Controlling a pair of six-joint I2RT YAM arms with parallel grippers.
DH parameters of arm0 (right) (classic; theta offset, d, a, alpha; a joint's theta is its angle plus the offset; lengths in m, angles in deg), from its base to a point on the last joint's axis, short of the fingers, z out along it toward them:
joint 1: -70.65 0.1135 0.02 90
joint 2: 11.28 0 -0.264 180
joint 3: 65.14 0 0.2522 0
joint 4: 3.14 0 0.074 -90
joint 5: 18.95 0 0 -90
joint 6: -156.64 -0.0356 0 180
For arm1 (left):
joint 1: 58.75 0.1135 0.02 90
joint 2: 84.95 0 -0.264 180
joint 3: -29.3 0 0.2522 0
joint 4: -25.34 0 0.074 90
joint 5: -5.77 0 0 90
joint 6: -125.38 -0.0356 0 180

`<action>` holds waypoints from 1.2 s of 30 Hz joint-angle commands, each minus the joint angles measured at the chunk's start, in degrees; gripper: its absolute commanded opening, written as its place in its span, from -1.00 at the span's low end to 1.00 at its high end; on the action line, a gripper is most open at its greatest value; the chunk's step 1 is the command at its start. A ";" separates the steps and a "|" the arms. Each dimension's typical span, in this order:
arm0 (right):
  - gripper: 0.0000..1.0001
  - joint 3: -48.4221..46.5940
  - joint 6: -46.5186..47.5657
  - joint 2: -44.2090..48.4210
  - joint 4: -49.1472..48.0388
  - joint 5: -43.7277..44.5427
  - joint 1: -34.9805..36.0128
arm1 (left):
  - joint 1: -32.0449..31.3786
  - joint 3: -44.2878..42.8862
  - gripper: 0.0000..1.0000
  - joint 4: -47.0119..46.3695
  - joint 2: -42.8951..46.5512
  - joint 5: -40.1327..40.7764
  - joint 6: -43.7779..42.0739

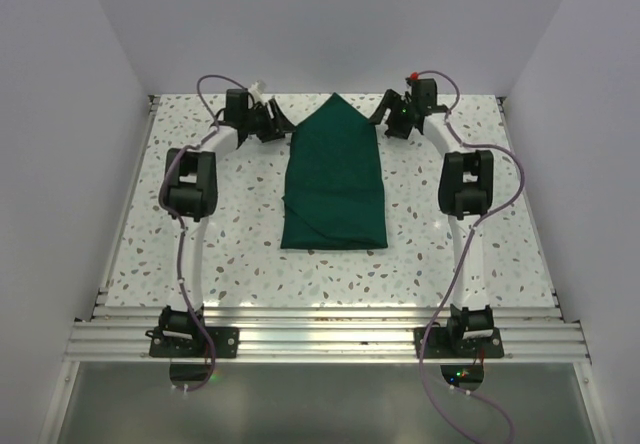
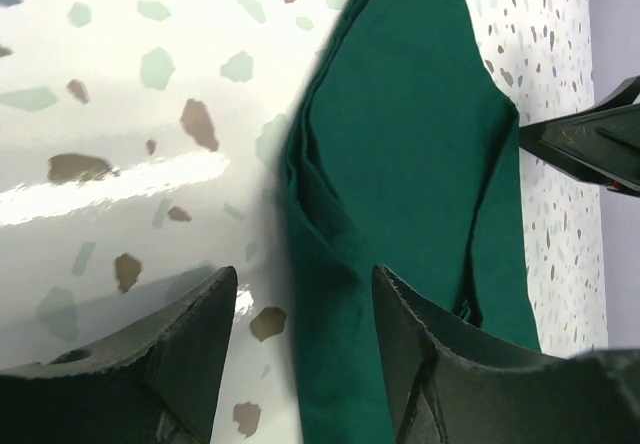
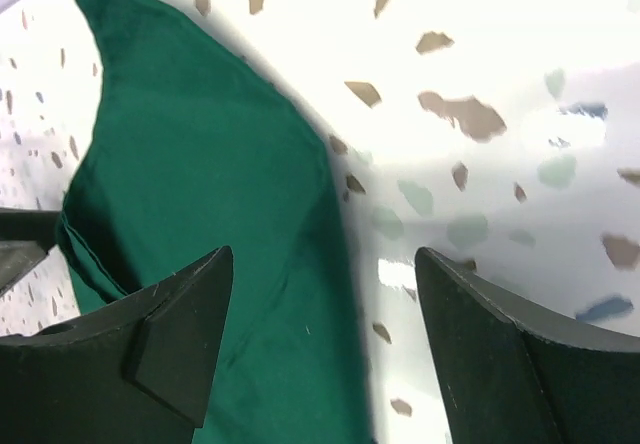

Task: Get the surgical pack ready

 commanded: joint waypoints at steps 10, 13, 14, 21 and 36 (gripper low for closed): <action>0.41 -12.18 2.40 -11.04 6.43 0.14 2.10 | -2.99 -5.15 0.13 0.95 -5.67 3.37 -2.16; 0.21 -13.42 1.43 -12.36 6.26 -1.34 2.37 | -2.64 -6.73 -0.15 0.95 -6.63 2.14 -0.93; 0.12 -13.42 0.30 -12.54 5.73 -2.05 2.28 | -2.47 -7.34 -0.25 1.04 -7.33 1.79 -0.49; -0.98 -18.34 -3.58 -13.95 3.88 -8.03 2.28 | -1.67 -12.35 -1.00 1.30 -7.78 -1.46 3.81; -1.00 4.93 -3.32 17.48 12.14 -15.15 2.19 | -2.64 12.59 -1.00 9.91 20.15 -2.44 -5.84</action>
